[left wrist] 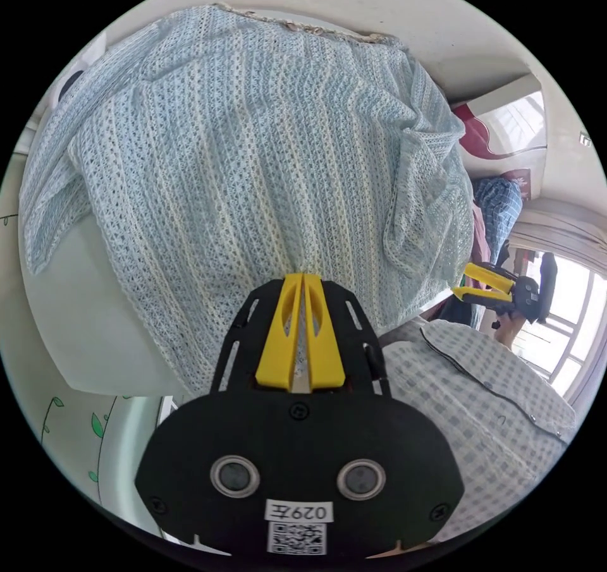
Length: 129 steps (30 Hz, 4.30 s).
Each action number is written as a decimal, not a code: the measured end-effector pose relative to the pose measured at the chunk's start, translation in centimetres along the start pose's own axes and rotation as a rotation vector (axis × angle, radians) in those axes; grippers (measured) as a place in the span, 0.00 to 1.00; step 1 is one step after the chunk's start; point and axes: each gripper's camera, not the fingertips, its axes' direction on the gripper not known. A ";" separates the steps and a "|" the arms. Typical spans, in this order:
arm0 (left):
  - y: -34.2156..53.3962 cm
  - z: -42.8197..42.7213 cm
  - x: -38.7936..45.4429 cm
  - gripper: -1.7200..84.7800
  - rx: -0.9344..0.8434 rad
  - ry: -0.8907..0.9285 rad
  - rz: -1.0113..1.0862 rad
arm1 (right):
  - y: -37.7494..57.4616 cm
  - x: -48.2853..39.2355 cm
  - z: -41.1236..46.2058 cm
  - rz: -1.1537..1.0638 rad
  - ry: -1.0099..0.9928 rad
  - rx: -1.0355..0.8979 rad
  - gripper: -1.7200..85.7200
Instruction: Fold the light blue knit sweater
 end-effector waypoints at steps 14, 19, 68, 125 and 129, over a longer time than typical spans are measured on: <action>6.5 0.0 -4.4 0.01 0.023 -0.091 -0.041 | 18.3 8.4 -4.7 0.433 -0.334 0.239 0.07; 7.2 0.9 -6.8 0.01 0.013 -0.006 -0.020 | 17.0 5.9 -4.4 0.381 -0.321 0.275 0.08; 22.2 4.2 -16.7 0.01 -0.070 -0.173 0.225 | 31.3 2.8 -1.2 0.632 -0.492 0.189 0.01; 27.5 1.2 -28.2 0.19 0.210 0.360 0.039 | 24.4 6.6 -4.8 0.368 -0.708 0.444 0.02; 18.0 5.7 -18.8 0.20 0.047 0.493 0.224 | 17.5 7.7 -6.1 0.236 -0.780 0.471 0.04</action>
